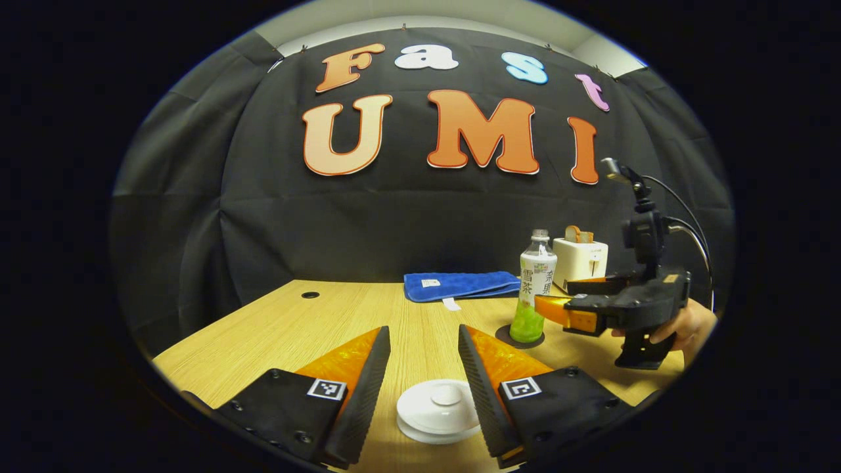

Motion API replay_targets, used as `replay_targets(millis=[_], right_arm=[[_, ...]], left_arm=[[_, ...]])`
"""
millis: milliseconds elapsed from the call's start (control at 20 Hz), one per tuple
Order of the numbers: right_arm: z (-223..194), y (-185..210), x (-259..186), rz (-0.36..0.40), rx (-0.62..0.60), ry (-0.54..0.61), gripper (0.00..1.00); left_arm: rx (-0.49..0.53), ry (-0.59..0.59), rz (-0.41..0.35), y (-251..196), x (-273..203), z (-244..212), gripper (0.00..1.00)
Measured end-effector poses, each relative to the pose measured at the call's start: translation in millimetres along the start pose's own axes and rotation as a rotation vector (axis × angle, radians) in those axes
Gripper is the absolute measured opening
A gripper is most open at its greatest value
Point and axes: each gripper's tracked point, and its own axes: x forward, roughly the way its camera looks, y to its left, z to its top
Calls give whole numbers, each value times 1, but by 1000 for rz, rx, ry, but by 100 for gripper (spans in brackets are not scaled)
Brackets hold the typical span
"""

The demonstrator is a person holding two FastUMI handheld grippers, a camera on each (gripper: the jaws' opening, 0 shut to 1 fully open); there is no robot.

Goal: Open the teacup lid with one hand, grasp the water bottle and pour water into the teacup with the other hand; after pouring, place the water bottle on the coaster and then close the teacup lid.

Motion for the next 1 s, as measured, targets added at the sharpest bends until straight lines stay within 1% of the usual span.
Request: replay_targets(millis=[150,200,250,400,450,500,600,650,750,800,850,900,1000], right_arm=[[15,-2,-29,-2,3,-57,98],[23,-4,-38,-9,8,-81,98],[32,-6,-48,-16,13,-112,98],[61,-18,-73,-61,-1,-205,97],[67,-20,-82,-75,-6,-230,100],[73,-22,-89,-84,-4,-254,97],[83,-20,-104,-86,4,-300,97],[87,-22,-109,-99,-6,-322,97],[87,-29,-118,-140,-37,-345,97],[87,-30,-122,-151,-43,-350,97],[86,-29,-125,-151,-44,-354,100],[86,-27,-126,-146,-41,-356,97],[87,-24,-132,-136,-29,-357,97]], left_arm=[[-19,-15,-11,-8,7,14,72],[-25,-22,-4,-8,8,19,76],[-40,-36,6,-7,10,25,83],[-62,-55,11,-10,12,38,91],[-61,-62,17,-10,12,41,95],[-60,-74,21,-9,12,46,95],[-51,-97,22,-10,11,53,95],[-48,-111,17,-13,10,56,93],[-48,-137,18,-13,4,62,95],[-47,-144,21,-13,3,63,93],[-49,-153,29,-10,2,65,94],[-51,-158,34,-9,1,65,95],[-55,-166,47,-4,-1,65,94]])
